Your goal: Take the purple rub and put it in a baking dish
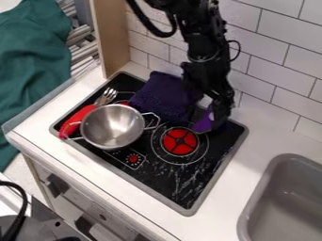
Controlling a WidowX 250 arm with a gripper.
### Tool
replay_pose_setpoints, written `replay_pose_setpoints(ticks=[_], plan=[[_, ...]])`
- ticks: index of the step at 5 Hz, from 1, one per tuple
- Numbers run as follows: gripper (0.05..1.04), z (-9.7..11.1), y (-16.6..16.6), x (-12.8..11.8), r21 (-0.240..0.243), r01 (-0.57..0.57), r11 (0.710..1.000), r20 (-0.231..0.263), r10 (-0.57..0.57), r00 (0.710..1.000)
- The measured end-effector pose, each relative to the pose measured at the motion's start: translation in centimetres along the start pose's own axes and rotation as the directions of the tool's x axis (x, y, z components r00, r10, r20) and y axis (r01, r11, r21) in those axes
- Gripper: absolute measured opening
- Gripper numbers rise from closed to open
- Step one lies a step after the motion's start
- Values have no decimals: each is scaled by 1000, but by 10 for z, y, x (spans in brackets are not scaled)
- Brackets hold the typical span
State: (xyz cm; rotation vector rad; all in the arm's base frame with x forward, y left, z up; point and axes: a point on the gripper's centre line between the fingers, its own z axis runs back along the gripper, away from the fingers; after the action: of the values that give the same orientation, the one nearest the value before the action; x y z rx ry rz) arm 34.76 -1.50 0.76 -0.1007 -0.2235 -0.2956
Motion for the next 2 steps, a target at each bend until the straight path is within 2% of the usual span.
replay_pose_setpoints(ticks=[1, 2], plan=[[1009, -9, 4, 3, 2, 7, 1000, -20, -7, 1000], [1009, -25, 7, -3, -15, -2, 1000, -69, 1, 998]])
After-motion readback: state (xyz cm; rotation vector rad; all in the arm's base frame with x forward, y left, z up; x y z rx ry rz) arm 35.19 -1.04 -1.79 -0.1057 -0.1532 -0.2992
